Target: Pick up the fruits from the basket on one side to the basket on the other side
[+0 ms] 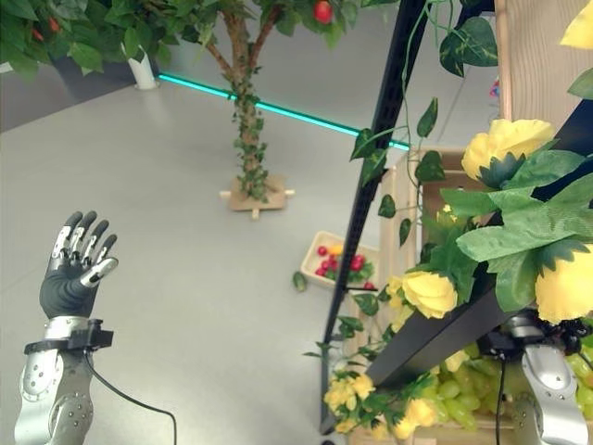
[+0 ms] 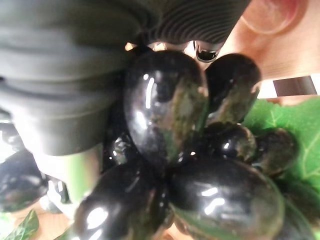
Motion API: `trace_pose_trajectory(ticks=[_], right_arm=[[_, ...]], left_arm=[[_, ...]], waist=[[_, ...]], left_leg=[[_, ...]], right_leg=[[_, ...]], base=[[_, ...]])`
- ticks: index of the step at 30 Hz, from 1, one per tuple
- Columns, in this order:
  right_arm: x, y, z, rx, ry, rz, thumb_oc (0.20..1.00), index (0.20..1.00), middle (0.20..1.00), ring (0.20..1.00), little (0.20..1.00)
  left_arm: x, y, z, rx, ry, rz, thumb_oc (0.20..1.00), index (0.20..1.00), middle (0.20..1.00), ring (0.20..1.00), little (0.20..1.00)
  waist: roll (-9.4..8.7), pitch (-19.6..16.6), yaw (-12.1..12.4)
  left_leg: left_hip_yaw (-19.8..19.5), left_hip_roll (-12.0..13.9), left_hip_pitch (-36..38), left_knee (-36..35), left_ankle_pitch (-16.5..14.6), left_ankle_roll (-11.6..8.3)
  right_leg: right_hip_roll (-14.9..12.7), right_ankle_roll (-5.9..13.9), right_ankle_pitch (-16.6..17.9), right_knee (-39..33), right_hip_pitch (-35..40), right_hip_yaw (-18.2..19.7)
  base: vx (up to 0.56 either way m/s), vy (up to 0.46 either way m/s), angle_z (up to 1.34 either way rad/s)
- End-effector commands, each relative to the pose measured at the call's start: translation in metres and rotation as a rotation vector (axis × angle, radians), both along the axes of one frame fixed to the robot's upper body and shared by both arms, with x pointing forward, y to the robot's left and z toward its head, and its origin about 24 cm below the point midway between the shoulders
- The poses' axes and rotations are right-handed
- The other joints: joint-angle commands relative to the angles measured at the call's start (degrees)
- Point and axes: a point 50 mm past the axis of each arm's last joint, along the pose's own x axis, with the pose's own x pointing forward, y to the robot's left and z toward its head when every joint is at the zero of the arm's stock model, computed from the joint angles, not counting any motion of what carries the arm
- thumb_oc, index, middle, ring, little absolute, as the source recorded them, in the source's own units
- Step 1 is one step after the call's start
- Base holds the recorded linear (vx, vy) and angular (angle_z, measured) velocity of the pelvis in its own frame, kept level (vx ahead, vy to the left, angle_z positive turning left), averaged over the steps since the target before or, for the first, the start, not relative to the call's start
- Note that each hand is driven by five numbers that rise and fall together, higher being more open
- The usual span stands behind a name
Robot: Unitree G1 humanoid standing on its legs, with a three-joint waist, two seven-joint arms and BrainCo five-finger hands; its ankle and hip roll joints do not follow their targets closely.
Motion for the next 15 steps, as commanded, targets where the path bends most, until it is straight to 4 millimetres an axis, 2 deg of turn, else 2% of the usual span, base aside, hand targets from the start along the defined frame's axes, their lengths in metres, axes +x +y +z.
trace_pose_trajectory(ticks=[1,10,13,15], right_arm=[[0.003,-0.013,0.010,-0.049,-0.039,-0.088,1.000,1.000,1.000,1.000,1.000],[-0.005,-0.023,0.024,-0.074,-0.090,-0.135,1.000,1.000,1.000,1.000,1.000],[-0.008,-0.032,0.020,-0.073,-0.083,-0.204,1.000,1.000,1.000,1.000,1.000],[-0.009,-0.043,0.010,-0.083,-0.044,-0.286,1.000,1.000,1.000,1.000,1.000]], left_arm=[[-0.003,0.002,0.024,0.132,-0.074,-0.008,1.000,1.000,1.000,1.000,1.000],[-0.008,0.008,0.018,0.125,-0.056,0.031,1.000,1.000,1.000,1.000,1.000],[-0.008,0.010,0.016,0.125,-0.046,0.041,1.000,1.000,1.000,1.000,1.000],[-0.008,0.012,0.011,0.119,-0.024,0.057,1.000,1.000,1.000,1.000,1.000]], waist=[[-1.01,-0.4,-0.6],[-0.88,-0.3,-1.7],[-0.87,-0.3,-1.8],[-0.82,-0.3,-1.8]], left_leg=[[2.4,-2.3,0.3,0.8,-4.1,1.73],[3.4,-2.2,0.8,0.7,-4.4,1.83],[3.7,-2.2,0.9,0.8,-4.5,1.92],[3.9,-2.2,1.0,0.8,-4.6,2.02]], right_leg=[[-1.5,3.92,-5.9,4.4,0.3,0.9],[-1.3,3.97,-6.0,4.5,0.1,2.2],[-1.3,4.02,-5.9,4.6,0.1,2.4],[-1.3,4.08,-5.8,4.6,0.0,2.6]], base=[[-0.03,0.000,-0.02],[0.00,0.004,-0.03],[0.00,0.005,-0.07],[0.00,0.003,-0.02]])
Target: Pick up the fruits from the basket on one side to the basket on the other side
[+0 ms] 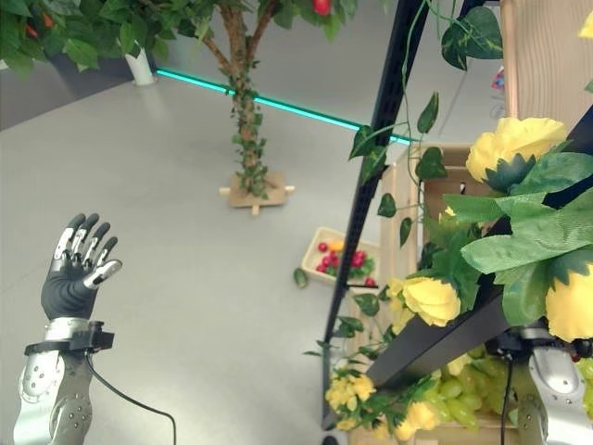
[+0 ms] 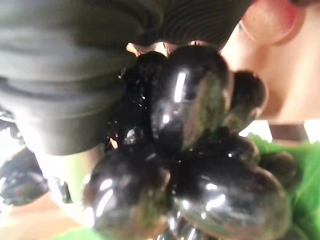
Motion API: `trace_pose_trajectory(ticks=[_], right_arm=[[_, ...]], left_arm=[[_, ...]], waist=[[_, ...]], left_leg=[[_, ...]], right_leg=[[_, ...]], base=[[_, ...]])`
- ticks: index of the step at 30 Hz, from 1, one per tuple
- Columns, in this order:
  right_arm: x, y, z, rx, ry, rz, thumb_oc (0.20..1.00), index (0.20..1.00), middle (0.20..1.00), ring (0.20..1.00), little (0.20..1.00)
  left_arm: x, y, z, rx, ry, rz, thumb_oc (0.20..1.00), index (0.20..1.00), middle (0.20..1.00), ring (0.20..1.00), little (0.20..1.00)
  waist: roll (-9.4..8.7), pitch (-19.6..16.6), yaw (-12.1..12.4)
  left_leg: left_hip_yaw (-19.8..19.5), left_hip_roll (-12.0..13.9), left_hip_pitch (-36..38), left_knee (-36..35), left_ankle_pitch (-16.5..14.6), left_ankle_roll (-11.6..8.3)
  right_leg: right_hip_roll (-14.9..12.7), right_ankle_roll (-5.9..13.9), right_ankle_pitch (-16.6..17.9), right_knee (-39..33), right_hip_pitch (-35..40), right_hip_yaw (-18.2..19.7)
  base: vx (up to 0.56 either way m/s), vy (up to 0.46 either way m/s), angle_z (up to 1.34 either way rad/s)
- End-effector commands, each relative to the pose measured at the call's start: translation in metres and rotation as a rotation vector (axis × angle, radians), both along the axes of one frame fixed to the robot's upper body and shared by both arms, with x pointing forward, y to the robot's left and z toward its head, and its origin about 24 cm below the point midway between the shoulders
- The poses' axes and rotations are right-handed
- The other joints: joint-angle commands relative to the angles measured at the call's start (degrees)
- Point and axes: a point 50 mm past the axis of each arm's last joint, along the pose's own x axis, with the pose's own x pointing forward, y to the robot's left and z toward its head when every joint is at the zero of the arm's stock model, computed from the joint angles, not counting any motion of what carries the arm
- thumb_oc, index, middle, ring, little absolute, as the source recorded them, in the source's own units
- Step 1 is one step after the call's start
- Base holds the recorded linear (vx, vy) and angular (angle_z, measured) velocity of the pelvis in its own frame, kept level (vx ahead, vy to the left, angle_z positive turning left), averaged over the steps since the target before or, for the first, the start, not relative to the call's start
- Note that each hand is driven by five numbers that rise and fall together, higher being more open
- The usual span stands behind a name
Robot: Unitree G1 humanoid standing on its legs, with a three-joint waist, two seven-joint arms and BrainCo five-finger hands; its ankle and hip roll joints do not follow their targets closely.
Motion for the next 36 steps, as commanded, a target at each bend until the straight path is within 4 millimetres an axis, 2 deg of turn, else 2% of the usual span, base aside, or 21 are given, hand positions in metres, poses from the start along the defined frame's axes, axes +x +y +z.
trace_pose_trajectory(ticks=[1,4,5,6,8,9,11,14,15,16,20,21,23,27,28,33,34,36], right_arm=[[-0.001,-0.027,0.007,-0.059,-0.033,-0.173,1.000,1.000,1.000,1.000,1.000],[-0.005,-0.053,-0.007,-0.082,0.034,-0.340,1.000,1.000,1.000,1.000,1.000],[-0.008,-0.070,-0.017,-0.063,0.084,-0.441,1.000,1.000,1.000,1.000,1.000],[-0.008,-0.070,-0.017,-0.064,0.082,-0.441,1.000,1.000,1.000,1.000,1.000],[-0.014,-0.088,-0.020,-0.066,0.117,-0.528,1.000,1.000,1.000,1.000,1.000],[-0.014,-0.088,-0.020,-0.066,0.116,-0.528,1.000,1.000,1.000,1.000,1.000],[-0.025,-0.110,-0.024,-0.048,0.156,-0.646,1.000,1.000,1.000,1.000,1.000],[-0.039,-0.127,-0.032,-0.033,0.225,-0.741,1.000,1.000,1.000,1.000,1.000],[-0.042,-0.130,-0.037,-0.034,0.259,-0.754,1.000,1.000,1.000,1.000,1.000],[-0.043,-0.131,-0.036,-0.139,0.356,-0.709,1.000,1.000,1.000,1.000,1.000],[-0.047,-0.132,-0.040,-0.208,0.458,-0.651,1.000,1.000,1.000,1.000,1.000],[-0.048,-0.138,-0.032,-0.357,0.557,-0.606,1.000,1.000,1.000,1.000,1.000],[-0.043,-0.138,-0.027,-0.481,0.652,-0.506,1.000,1.000,1.000,1.000,1.000],[-0.047,-0.140,-0.039,-0.445,0.729,-0.478,1.000,1.000,1.000,1.000,1.000],[-0.051,-0.141,-0.049,-0.433,0.806,-0.442,1.000,1.000,1.000,1.000,1.000],[-0.046,-0.138,-0.055,-0.463,0.868,-0.401,1.000,1.000,1.000,1.000,1.000],[-0.043,-0.135,-0.059,-0.500,0.913,-0.351,1.000,1.000,1.000,1.000,1.000],[-0.037,-0.134,-0.054,-0.555,0.922,-0.322,1.000,1.000,1.000,1.000,1.000]], left_arm=[[-0.006,0.012,0.014,0.085,-0.050,0.044,1.000,1.000,1.000,1.000,1.000],[-0.004,0.013,0.011,0.080,-0.038,0.044,1.000,1.000,1.000,1.000,1.000],[-0.001,0.011,0.011,0.081,-0.036,0.038,1.000,1.000,1.000,1.000,1.000],[-0.001,0.012,0.011,0.080,-0.037,0.039,1.000,1.000,1.000,1.000,1.000],[0.002,0.012,0.011,0.086,-0.035,0.037,1.000,1.000,1.000,1.000,1.000],[0.002,0.012,0.011,0.086,-0.036,0.037,1.000,1.000,1.000,1.000,1.000],[0.006,0.010,0.012,0.091,-0.039,0.028,1.000,1.000,1.000,1.000,1.000],[0.009,0.008,0.010,0.094,-0.028,0.022,1.000,1.000,1.000,1.000,1.000],[0.009,0.007,0.009,0.093,-0.025,0.020,1.000,1.000,1.000,1.000,1.000],[0.009,0.009,0.009,0.097,-0.019,0.021,1.000,1.000,1.000,1.000,1.000],[0.011,0.008,0.007,0.095,-0.010,0.007,1.000,1.000,1.000,1.000,1.000],[0.012,0.006,0.008,0.101,-0.010,-0.013,1.000,1.000,1.000,1.000,1.000],[0.011,0.005,0.006,0.093,-0.007,-0.027,1.000,1.000,1.000,1.000,1.000],[0.011,0.001,0.004,0.093,0.003,-0.060,1.000,1.000,1.000,1.000,1.000],[0.011,-0.001,0.003,0.096,0.006,-0.075,1.000,1.000,1.000,1.000,1.000],[0.012,-0.004,0.003,0.108,0.014,-0.094,1.000,1.000,1.000,1.000,1.000],[0.012,-0.004,0.004,0.112,0.016,-0.102,1.000,1.000,1.000,1.000,1.000],[0.012,-0.004,0.003,0.116,0.022,-0.103,1.000,1.000,1.000,1.000,1.000]], waist=[[-1.25,-0.8,-1.6],[-1.17,-0.9,-1.4],[-1.24,-1.1,-1.2],[-1.21,-1.0,-1.2],[-1.24,-1.2,-1.1],[-1.23,-1.1,-1.1],[-1.36,-1.2,-0.9],[-1.35,-1.1,-0.7],[-1.30,-1.0,-0.6],[-1.27,-0.9,-0.6],[-1.23,-0.9,-0.7],[-1.34,-0.7,-0.7],[-1.39,-0.6,-0.7],[-1.30,-0.5,-0.7],[-1.42,-0.2,-0.4],[-1.32,0.1,-0.4],[-1.29,0.1,-0.2],[-1.27,0.2,-0.2]], left_leg=[[2.2,-2.2,0.7,0.8,-4.5,1.95],[2.2,-2.2,0.9,0.7,-4.6,1.99],[2.1,-2.2,0.9,0.7,-4.6,1.97],[2.1,-2.2,0.9,0.7,-4.6,1.97],[2.0,-2.2,0.9,0.6,-4.5,1.89],[2.0,-2.2,0.9,0.6,-4.5,1.89],[1.8,-2.2,0.9,0.6,-4.5,1.82],[1.8,-2.2,0.9,0.6,-4.4,1.77],[1.7,-2.3,0.9,0.6,-4.4,1.77],[1.8,-2.3,0.9,0.6,-4.3,1.74],[1.8,-2.3,1.0,0.6,-4.3,1.66],[1.8,-2.3,0.9,0.6,-4.3,1.63],[1.9,-2.3,1.0,0.6,-4.2,1.64],[1.9,-2.2,1.5,0.5,-4.8,1.58],[2.0,-2.2,1.5,0.6,-4.7,1.57],[2.0,-2.2,1.4,0.6,-4.6,1.58],[2.0,-2.2,1.4,0.5,-4.7,1.59],[2.0,-2.3,1.4,0.6,-4.7,1.57]], right_leg=[[-1.4,3.94,-6.1,4.7,0.6,1.2],[-1.4,4.01,-6.2,4.6,0.8,1.2],[-1.5,4.08,-6.1,4.5,0.9,1.1],[-1.5,4.08,-6.1,4.5,0.9,1.1],[-1.6,4.15,-6.0,4.4,1.0,0.9],[-1.6,4.15,-6.0,4.4,1.0,0.9],[-1.7,4.27,-5.9,4.4,1.1,0.8],[-1.7,4.34,-5.8,4.4,1.1,0.5],[-1.7,4.35,-5.7,4.3,1.2,0.5],[-1.7,4.34,-5.7,4.3,1.3,0.5],[-1.8,4.36,-5.7,4.2,1.3,0.4],[-1.8,4.40,-5.6,4.2,1.3,0.4],[-1.9,4.47,-5.4,4.1,1.2,0.5],[-1.8,4.60,-5.8,3.9,1.8,0.5],[-1.8,4.63,-5.7,3.9,1.7,0.5],[-1.9,4.66,-5.7,3.8,1.8,0.6],[-1.9,4.70,-5.6,3.7,1.8,0.6],[-2.0,4.72,-5.6,3.7,1.9,0.5]], base=[[0.04,0.011,-0.04],[0.00,0.007,-0.02],[0.00,0.000,0.00],[0.00,0.000,0.00],[0.00,0.000,0.00],[0.00,0.006,0.04],[0.00,0.000,0.00],[0.00,0.007,0.03],[0.00,0.010,0.06],[0.00,0.007,0.05],[0.00,0.002,0.01],[0.00,0.000,0.00],[0.02,0.001,0.00],[0.01,-0.001,0.00],[0.00,0.000,0.00],[0.00,0.000,0.00],[0.00,0.000,0.00],[0.00,0.000,0.00]])
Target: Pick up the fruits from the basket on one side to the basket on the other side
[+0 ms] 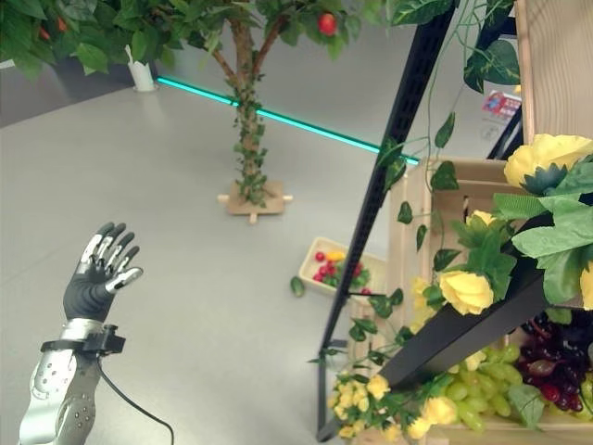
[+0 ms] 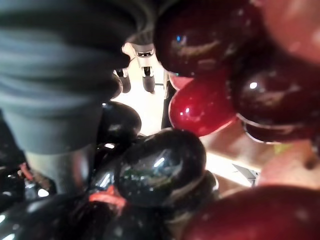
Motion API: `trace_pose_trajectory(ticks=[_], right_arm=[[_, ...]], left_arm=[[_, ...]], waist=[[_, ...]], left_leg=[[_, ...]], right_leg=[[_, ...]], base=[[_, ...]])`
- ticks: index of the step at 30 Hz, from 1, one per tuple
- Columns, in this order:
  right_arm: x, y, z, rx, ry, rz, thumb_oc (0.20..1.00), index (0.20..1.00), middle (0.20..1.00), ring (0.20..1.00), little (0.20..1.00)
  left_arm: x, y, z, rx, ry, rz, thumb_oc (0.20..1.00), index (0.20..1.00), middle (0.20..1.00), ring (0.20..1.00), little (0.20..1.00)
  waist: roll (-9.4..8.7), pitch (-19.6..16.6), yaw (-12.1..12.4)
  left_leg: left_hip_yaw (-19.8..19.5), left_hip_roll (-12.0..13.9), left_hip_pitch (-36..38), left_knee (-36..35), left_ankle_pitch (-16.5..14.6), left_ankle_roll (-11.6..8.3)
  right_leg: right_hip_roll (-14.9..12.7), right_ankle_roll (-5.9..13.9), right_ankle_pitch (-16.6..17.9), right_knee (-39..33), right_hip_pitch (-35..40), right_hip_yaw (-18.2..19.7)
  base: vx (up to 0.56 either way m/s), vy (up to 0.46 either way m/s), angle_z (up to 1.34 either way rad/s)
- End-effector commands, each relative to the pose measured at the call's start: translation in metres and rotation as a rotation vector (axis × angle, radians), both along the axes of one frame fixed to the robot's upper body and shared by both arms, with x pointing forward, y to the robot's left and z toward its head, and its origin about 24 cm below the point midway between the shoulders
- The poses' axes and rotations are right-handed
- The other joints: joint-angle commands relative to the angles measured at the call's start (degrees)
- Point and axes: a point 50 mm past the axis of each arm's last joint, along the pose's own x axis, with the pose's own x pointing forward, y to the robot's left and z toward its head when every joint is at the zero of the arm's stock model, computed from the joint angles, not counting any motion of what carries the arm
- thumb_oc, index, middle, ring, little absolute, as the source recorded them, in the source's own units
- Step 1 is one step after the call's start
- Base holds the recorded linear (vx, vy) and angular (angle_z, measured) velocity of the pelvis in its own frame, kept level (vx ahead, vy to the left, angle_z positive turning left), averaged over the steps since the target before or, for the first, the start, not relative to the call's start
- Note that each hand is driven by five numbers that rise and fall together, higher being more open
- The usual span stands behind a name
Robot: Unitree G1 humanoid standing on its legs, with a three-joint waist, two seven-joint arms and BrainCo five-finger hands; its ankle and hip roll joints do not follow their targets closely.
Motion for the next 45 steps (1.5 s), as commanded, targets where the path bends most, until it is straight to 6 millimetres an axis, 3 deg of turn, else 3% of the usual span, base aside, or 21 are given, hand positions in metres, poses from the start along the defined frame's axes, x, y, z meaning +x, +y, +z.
trace_pose_trajectory(ticks=[1,13,20,28,35,39,40,41,45], right_arm=[[-0.040,-0.017,-0.039,-0.030,0.376,-0.086,1.000,1.000,1.000,1.000,1.000],[-0.045,-0.001,-0.053,-0.073,0.673,0.172,1.000,1.000,1.000,1.000,1.000],[-0.033,0.024,-0.057,-0.100,0.769,0.400,1.000,1.000,1.000,1.000,1.000],[-0.023,0.043,-0.033,-0.136,0.746,0.577,1.000,1.000,1.000,1.000,1.000],[-0.023,0.054,-0.027,-0.188,0.833,0.705,1.000,1.000,1.000,1.000,1.000],[-0.012,0.063,-0.003,-0.257,0.786,0.772,1.000,1.000,1.000,1.000,1.000],[-0.008,0.064,0.013,-0.290,0.741,0.776,1.000,1.000,1.000,1.000,1.000],[-0.010,0.063,0.014,-0.290,0.742,0.774,1.000,1.000,1.000,1.000,1.000],[-0.006,0.070,0.057,-0.378,0.652,0.809,1.000,1.000,1.000,1.000,1.000]], left_arm=[[0.004,0.001,0.016,0.069,-0.073,-0.021,1.000,1.000,1.000,1.000,1.000],[0.004,0.000,0.014,0.099,-0.050,-0.052,1.000,1.000,1.000,1.000,1.000],[0.002,0.000,0.014,0.120,-0.046,-0.066,1.000,1.000,1.000,1.000,1.000],[-0.001,0.001,0.012,0.136,-0.036,-0.066,1.000,1.000,1.000,1.000,1.000],[-0.001,0.000,0.011,0.150,-0.030,-0.079,1.000,1.000,1.000,1.000,1.000],[-0.002,0.000,0.010,0.156,-0.024,-0.081,1.000,1.000,1.000,1.000,1.000],[-0.004,0.001,0.010,0.154,-0.023,-0.077,1.000,1.000,1.000,1.000,1.000],[-0.004,0.000,0.009,0.153,-0.023,-0.079,1.000,1.000,1.000,1.000,1.000],[-0.008,0.003,0.007,0.151,-0.014,-0.071,1.000,1.000,1.000,1.000,1.000]], waist=[[1.12,0.6,-0.5],[0.39,1.3,-0.3],[0.27,1.4,-0.3],[0.06,1.5,-0.7],[-0.17,1.6,-0.8],[-0.40,1.4,-1.2],[-0.59,1.3,-1.4],[-0.50,1.3,-1.4],[-0.65,1.0,-1.8]], left_leg=[[1.8,-0.6,-0.2,0.9,-4.0,0.16],[1.7,-0.5,-0.5,1.0,-3.9,0.09],[2.0,-0.5,-0.2,0.9,-4.1,0.05],[2.3,-0.5,0.0,0.8,-4.1,0.02],[2.5,-0.3,0.3,0.8,-4.2,-0.04],[2.6,-0.2,0.3,0.7,-4.2,-0.10],[2.7,-0.2,0.3,0.7,-4.1,-0.15],[2.7,-0.2,0.3,0.7,-4.1,-0.15],[2.9,-0.2,0.3,0.6,-4.0,-0.27]], right_leg=[[-0.2,3.41,-5.8,4.2,-0.1,0.0],[-0.3,3.51,-5.8,4.2,-0.2,-0.2],[-0.3,3.62,-5.8,4.0,0.1,0.0],[-0.4,3.73,-5.7,3.9,0.2,0.2],[-0.3,3.72,-5.7,3.9,0.3,0.5],[-0.3,3.74,-5.6,3.8,0.3,0.5],[-0.2,3.78,-5.6,3.8,0.2,0.6],[-0.2,3.78,-5.6,3.8,0.2,0.6],[-0.2,3.82,-5.5,3.6,0.1,0.9]], base=[[0.01,0.002,-0.03],[0.00,0.000,0.00],[0.00,0.001,-0.01],[0.00,0.002,-0.03],[0.00,0.000,-0.02],[0.00,0.000,0.00],[0.00,0.000,0.00],[0.00,0.000,0.00],[0.00,0.000,0.00]])
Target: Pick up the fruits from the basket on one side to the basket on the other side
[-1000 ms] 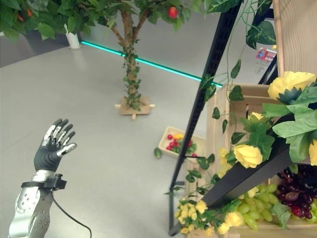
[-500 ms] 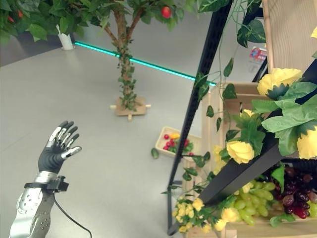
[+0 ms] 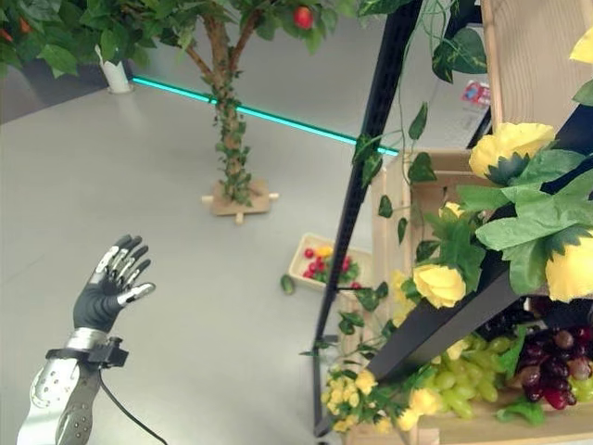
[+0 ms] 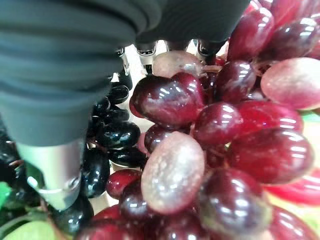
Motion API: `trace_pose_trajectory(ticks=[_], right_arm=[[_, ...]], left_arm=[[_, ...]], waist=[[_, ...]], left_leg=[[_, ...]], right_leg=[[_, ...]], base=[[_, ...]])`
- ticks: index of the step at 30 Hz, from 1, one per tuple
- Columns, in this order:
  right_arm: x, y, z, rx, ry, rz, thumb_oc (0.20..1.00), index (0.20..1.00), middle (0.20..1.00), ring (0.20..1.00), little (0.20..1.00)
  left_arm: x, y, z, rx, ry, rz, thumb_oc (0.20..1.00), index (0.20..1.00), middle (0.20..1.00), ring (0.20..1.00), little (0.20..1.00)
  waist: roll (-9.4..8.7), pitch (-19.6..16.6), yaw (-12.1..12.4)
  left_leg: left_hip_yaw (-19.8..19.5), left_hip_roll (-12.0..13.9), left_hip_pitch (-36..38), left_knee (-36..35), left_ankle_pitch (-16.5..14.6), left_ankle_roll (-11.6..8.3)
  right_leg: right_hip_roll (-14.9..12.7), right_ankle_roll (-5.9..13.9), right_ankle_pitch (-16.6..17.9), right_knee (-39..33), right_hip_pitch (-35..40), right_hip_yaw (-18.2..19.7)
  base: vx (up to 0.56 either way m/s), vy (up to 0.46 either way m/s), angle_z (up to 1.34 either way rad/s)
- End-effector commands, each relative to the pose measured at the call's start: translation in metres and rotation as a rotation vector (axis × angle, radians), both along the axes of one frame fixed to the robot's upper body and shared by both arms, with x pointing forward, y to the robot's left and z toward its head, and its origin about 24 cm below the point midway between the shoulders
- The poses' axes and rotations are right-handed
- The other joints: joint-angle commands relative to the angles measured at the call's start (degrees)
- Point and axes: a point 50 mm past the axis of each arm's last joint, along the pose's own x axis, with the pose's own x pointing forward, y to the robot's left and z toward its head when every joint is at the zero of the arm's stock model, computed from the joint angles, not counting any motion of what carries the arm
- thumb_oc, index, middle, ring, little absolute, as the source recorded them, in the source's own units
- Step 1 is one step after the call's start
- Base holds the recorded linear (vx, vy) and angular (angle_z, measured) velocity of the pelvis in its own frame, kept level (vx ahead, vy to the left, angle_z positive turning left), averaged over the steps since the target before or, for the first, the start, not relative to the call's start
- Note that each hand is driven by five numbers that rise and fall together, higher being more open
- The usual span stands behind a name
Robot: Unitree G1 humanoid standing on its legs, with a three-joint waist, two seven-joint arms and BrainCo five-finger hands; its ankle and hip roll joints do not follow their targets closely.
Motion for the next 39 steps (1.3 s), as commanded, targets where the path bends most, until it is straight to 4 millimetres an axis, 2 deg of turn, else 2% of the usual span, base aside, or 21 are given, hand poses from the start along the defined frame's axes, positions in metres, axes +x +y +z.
trace_pose_trajectory(ticks=[1,7,8,10,13,20,23,24,25,26,27,29,30,33,34,36,37,39], right_arm=[[0.001,0.023,-0.004,0.097,0.066,0.131,1.000,1.000,1.000,1.000,1.000],[-0.004,0.030,0.034,0.052,-0.017,0.183,1.000,1.000,1.000,1.000,1.000],[-0.002,0.036,0.049,0.037,-0.070,0.213,1.000,1.000,1.000,1.000,1.000],[-0.004,0.037,0.054,0.042,-0.086,0.218,1.000,1.000,1.000,1.000,1.000],[-0.002,0.042,0.074,0.043,-0.168,0.245,1.000,1.000,1.000,1.000,1.000],[0.002,0.056,0.104,0.058,-0.302,0.320,1.000,1.000,1.000,1.000,1.000],[-0.003,0.042,0.127,0.097,-0.500,0.249,1.000,1.000,1.000,1.000,1.000],[-0.003,0.033,0.116,0.160,-0.499,0.212,1.000,1.000,1.000,1.000,1.000],[-0.002,0.033,0.115,0.163,-0.499,0.213,1.000,1.000,1.000,1.000,1.000],[0.002,0.027,0.084,0.128,-0.321,0.174,1.000,1.000,1.000,1.000,1.000],[0.003,0.027,0.083,0.128,-0.320,0.176,1.000,1.000,1.000,1.000,1.000],[0.003,0.019,0.064,-0.042,-0.157,0.149,1.000,1.000,1.000,1.000,1.000],[0.004,0.017,0.061,-0.059,-0.139,0.139,1.000,1.000,1.000,1.000,1.000],[0.007,0.016,0.069,0.000,-0.230,0.117,1.000,1.000,1.000,1.000,1.000],[0.007,0.017,0.090,0.172,-0.425,0.107,1.000,1.000,1.000,1.000,1.000],[0.002,0.007,0.101,0.259,-0.558,0.066,1.000,1.000,1.000,1.000,1.000],[-0.001,0.005,0.101,0.317,-0.613,0.052,1.000,1.000,1.000,1.000,1.000],[-0.003,-0.001,0.081,0.462,-0.607,0.005,1.000,1.000,1.000,1.000,1.000]], left_arm=[[0.003,0.006,0.025,0.068,-0.108,-0.019,1.000,1.000,1.000,1.000,1.000],[-0.002,0.009,0.019,0.060,-0.087,-0.001,1.000,1.000,1.000,1.000,1.000],[-0.005,0.012,0.017,0.053,-0.079,0.013,1.000,1.000,1.000,1.000,1.000],[-0.004,0.011,0.017,0.047,-0.081,0.014,1.000,1.000,1.000,1.000,1.000],[-0.006,0.013,0.015,0.041,-0.075,0.026,1.000,1.000,1.000,1.000,1.000],[-0.007,0.014,0.010,0.021,-0.061,0.033,1.000,1.000,1.000,1.000,1.000],[-0.008,0.014,0.010,0.000,-0.071,0.043,1.000,1.000,1.000,1.000,1.000],[-0.007,0.013,0.010,-0.008,-0.079,0.042,1.000,1.000,1.000,1.000,1.000],[-0.007,0.014,0.010,-0.006,-0.078,0.043,1.000,1.000,1.000,1.000,1.000],[-0.004,0.011,0.010,0.007,-0.065,0.024,1.000,1.000,1.000,1.000,1.000],[-0.004,0.012,0.010,0.008,-0.064,0.026,1.000,1.000,1.000,1.000,1.000],[-0.004,0.014,0.009,0.023,-0.047,0.026,1.000,1.000,1.000,1.000,1.000],[-0.003,0.013,0.009,0.023,-0.046,0.026,1.000,1.000,1.000,1.000,1.000],[-0.002,0.017,0.012,0.020,-0.058,0.044,1.000,1.000,1.000,1.000,1.000],[-0.002,0.018,0.014,0.000,-0.076,0.045,1.000,1.000,1.000,1.000,1.000],[-0.001,0.015,0.013,-0.016,-0.077,0.043,1.000,1.000,1.000,1.000,1.000],[-0.001,0.016,0.013,-0.020,-0.083,0.049,1.000,1.000,1.000,1.000,1.000],[-0.001,0.015,0.014,-0.026,-0.087,0.047,1.000,1.000,1.000,1.000,1.000]], waist=[[-2.21,-0.4,-0.3],[-2.25,-0.9,-0.8],[-2.33,-1.0,-1.0],[-2.09,-1.1,-0.9],[-2.19,-1.4,-1.2],[-2.03,-2.0,-1.6],[-1.89,-2.3,-1.8],[-1.81,-2.3,-1.6],[-1.92,-2.3,-1.7],[-2.06,-2.1,-1.2],[-2.11,-2.2,-1.2],[-2.04,-2.0,-1.1],[-1.86,-1.9,-1.0],[-1.85,-1.8,-1.1],[-1.84,-1.8,-1.5],[-1.91,-1.9,-1.7],[-1.88,-1.8,-1.7],[-1.86,-1.8,-1.5]], left_leg=[[1.7,-0.9,0.0,0.4,-3.9,-0.03],[2.0,-0.7,0.1,0.4,-4.0,-0.10],[2.1,-0.7,0.0,0.4,-3.9,-0.13],[2.2,-0.7,0.0,0.4,-3.9,-0.14],[2.4,-0.6,0.1,0.4,-4.0,-0.17],[3.0,-0.6,0.1,0.5,-4.2,-0.11],[3.1,-0.7,0.1,0.4,-4.3,0.01],[3.2,-0.7,0.1,0.5,-4.3,0.03],[3.3,-0.7,0.1,0.5,-4.3,0.03],[3.3,-0.7,0.1,0.6,-4.4,0.01],[3.3,-0.7,0.1,0.6,-4.4,0.01],[3.2,-0.6,0.2,0.6,-4.5,0.07],[3.2,-0.6,0.3,0.6,-4.5,0.10],[3.1,-0.6,0.4,0.6,-4.4,0.07],[3.1,-0.6,0.3,0.6,-4.3,0.06],[3.1,-0.7,0.3,0.6,-4.3,0.03],[3.1,-0.7,0.3,0.6,-4.4,0.07],[3.1,-0.6,0.4,0.6,-4.4,0.11]], right_leg=[[-1.0,3.93,-5.5,3.6,0.3,-0.2],[-0.9,3.96,-5.5,3.6,0.2,-0.1],[-0.9,3.96,-5.4,3.7,0.1,0.0],[-0.9,3.96,-5.4,3.7,0.0,0.1],[-0.9,4.02,-5.4,3.8,-0.1,0.2],[-0.7,4.01,-5.4,4.1,-0.5,0.8],[-0.7,4.00,-5.5,4.2,-0.5,1.1],[-0.7,4.03,-5.4,4.3,-0.7,1.3],[-0.7,4.03,-5.4,4.3,-0.7,1.4],[-0.7,3.98,-5.4,4.5,-0.8,1.3],[-0.7,3.98,-5.5,4.5,-0.8,1.4],[-0.7,3.91,-5.6,4.7,-0.7,1.2],[-0.7,3.89,-5.7,4.8,-0.5,1.1],[-0.7,3.87,-5.8,4.8,-0.4,1.0],[-0.7,3.85,-5.8,4.8,-0.6,1.1],[-0.7,3.88,-5.8,4.6,-0.5,1.1],[-0.7,3.88,-5.9,4.6,-0.5,1.3],[-0.6,3.81,-6.0,4.7,-0.4,1.3]], base=[[0.00,0.000,0.00],[0.00,0.000,0.00],[0.00,0.000,0.00],[0.00,0.000,0.00],[0.01,-0.001,-0.01],[0.01,-0.005,-0.05],[0.01,0.000,-0.02],[0.00,0.000,0.00],[0.00,0.000,0.00],[0.00,0.000,0.00],[0.00,0.000,-0.06],[0.01,0.008,-0.06],[0.00,0.000,0.00],[0.00,0.000,0.00],[0.00,0.000,0.00],[0.00,0.000,0.00],[0.00,0.000,0.00],[0.00,0.000,0.00]])
